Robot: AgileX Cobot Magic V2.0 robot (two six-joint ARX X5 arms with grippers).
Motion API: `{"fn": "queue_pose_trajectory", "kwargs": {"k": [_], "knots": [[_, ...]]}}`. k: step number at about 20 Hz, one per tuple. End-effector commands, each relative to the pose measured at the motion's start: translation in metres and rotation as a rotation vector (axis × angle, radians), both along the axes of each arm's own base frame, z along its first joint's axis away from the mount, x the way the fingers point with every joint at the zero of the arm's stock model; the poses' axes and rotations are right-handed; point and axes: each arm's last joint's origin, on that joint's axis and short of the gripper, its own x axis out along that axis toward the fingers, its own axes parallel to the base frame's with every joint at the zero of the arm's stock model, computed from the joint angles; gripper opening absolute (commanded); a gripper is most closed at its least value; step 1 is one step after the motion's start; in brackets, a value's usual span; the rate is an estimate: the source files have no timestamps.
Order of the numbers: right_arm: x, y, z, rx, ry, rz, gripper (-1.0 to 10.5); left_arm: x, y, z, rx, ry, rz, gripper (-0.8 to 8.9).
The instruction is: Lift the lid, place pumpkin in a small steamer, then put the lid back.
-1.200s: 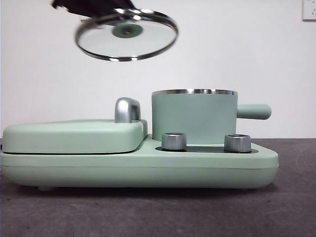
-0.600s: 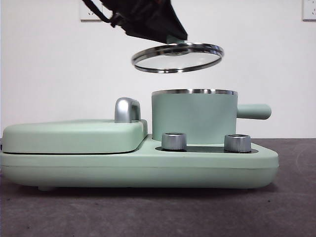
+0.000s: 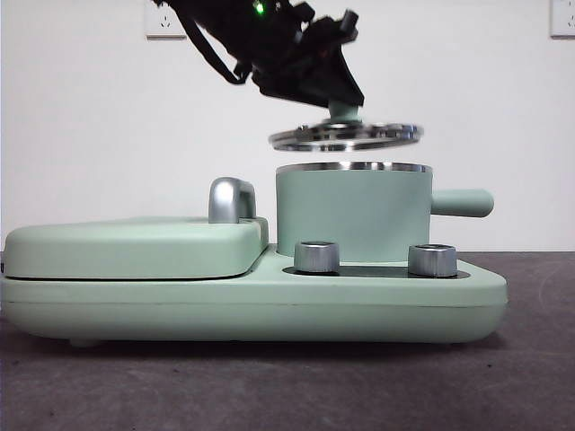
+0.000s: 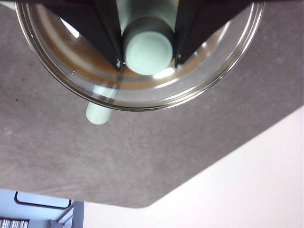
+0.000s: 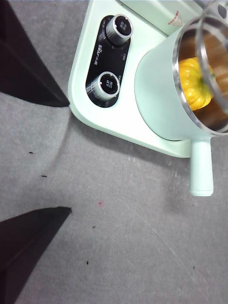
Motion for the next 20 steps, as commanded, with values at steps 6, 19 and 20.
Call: {"fn": "queue_pose_trajectory", "kwargs": {"k": [6, 19, 20], "knots": [[0.0001, 0.0005, 0.0018, 0.021, -0.001, -0.015, 3.2, 0.0059, -0.0094, 0.0027, -0.023, -0.042, -0.014, 0.09], [0.0005, 0.0, 0.0018, 0.011, -0.007, -0.032, 3.2, 0.007, -0.0113, -0.001, -0.014, -0.049, -0.045, 0.09], [0.0005, 0.0, 0.0018, 0.011, -0.007, -0.032, 3.2, 0.0078, -0.012, -0.0032, -0.013, -0.042, -0.044, 0.09]]}}
